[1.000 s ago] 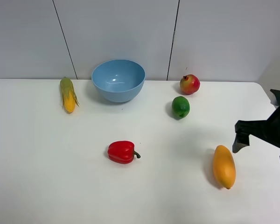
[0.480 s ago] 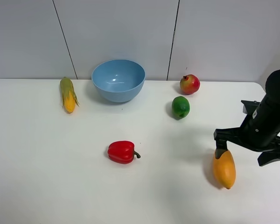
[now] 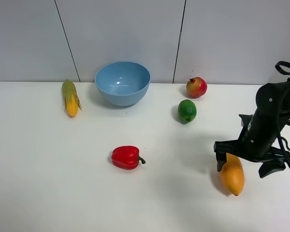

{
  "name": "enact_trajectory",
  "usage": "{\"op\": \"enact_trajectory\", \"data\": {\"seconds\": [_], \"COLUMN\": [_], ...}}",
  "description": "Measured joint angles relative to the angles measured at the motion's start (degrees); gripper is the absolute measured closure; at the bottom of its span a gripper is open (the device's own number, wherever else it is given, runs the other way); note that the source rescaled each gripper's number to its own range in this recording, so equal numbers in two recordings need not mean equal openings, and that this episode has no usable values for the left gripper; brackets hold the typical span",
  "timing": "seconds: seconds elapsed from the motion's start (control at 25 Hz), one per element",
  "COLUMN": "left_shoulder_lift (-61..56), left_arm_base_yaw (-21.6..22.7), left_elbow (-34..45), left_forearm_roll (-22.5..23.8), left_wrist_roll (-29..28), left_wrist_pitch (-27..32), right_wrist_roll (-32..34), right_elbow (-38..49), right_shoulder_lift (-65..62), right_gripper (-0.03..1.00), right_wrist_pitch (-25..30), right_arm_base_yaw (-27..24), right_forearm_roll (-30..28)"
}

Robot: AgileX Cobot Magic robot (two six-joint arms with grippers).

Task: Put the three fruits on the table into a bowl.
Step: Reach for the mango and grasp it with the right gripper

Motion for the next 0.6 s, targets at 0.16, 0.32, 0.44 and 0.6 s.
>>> {"op": "enact_trajectory", "data": {"seconds": [0.16,0.32,0.44,0.6], "left_shoulder_lift": [0.00,0.00,0.00,0.00], "left_arm_base_yaw": [0.00,0.00,0.00,0.00], "left_elbow": [0.00,0.00,0.00,0.00], "left_forearm_roll": [0.00,0.00,0.00,0.00], "left_wrist_roll": [0.00,0.00,0.00,0.00], "left_wrist_pitch": [0.00,0.00,0.00,0.00], "right_wrist_roll": [0.00,0.00,0.00,0.00], "right_elbow": [0.00,-0.02,-0.02,-0.02], "right_shoulder_lift": [3.27,5.22,5.34,5.34], "right_gripper": [-0.03,-0.01,0.10,0.71], "right_wrist_pitch": [-1.52,-3.21,-3.86,-4.81], "right_arm_base_yaw": [1.05,1.09,1.09,1.09], "right_forearm_roll": [0.13,0.22,0.22,0.17]}}
